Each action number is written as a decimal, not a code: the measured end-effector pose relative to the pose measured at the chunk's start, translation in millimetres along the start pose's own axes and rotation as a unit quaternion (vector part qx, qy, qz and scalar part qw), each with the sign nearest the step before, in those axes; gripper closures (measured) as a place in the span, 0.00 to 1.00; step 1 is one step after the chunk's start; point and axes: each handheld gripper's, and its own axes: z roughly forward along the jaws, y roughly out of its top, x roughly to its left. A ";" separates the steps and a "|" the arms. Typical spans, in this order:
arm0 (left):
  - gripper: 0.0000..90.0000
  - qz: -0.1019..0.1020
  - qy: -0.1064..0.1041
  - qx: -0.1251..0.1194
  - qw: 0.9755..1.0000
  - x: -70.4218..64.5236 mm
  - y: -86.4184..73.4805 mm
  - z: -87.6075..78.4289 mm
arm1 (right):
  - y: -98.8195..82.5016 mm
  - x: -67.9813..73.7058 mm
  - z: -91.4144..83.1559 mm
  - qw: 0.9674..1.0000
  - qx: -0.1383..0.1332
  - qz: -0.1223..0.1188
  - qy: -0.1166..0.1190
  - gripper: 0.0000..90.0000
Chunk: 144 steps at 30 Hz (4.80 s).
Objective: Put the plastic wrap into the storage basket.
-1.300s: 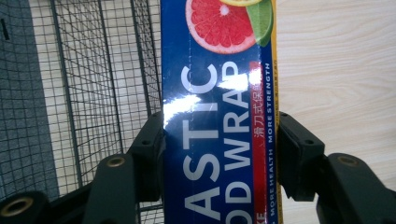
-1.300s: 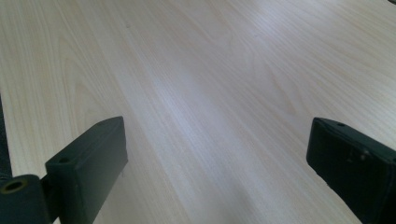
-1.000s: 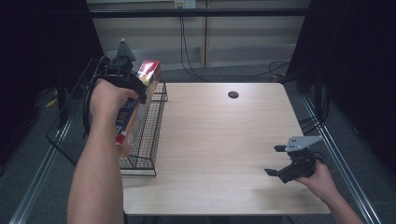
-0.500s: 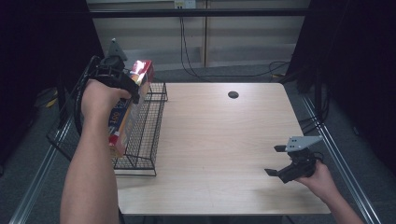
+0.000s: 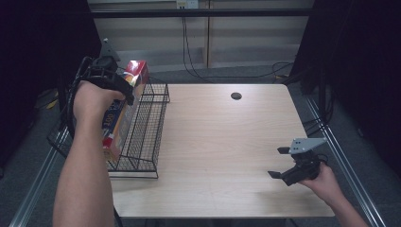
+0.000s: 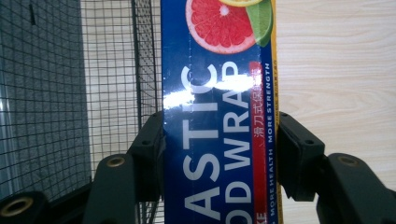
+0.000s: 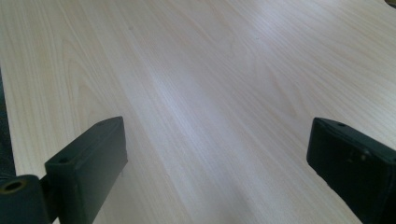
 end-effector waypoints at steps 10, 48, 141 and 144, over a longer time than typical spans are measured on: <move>0.49 -0.013 0.003 -0.004 1.000 12.8 -3.2 -5.7 | 0.5 -0.4 -1.6 1.000 -0.001 0.000 -0.002 0.05; 0.49 -0.032 0.024 -0.002 0.999 52.0 -10.5 -2.3 | 1.5 -1.3 -0.6 1.000 -0.003 0.002 -0.002 0.05; 0.39 -0.070 0.055 -0.007 0.996 77.0 -15.6 28.4 | 7.9 -2.7 13.7 1.000 0.005 -0.003 0.017 0.05; 0.36 -0.066 0.043 -0.009 0.997 72.5 -16.7 22.3 | 8.9 -3.0 14.3 1.000 0.006 -0.003 0.018 0.05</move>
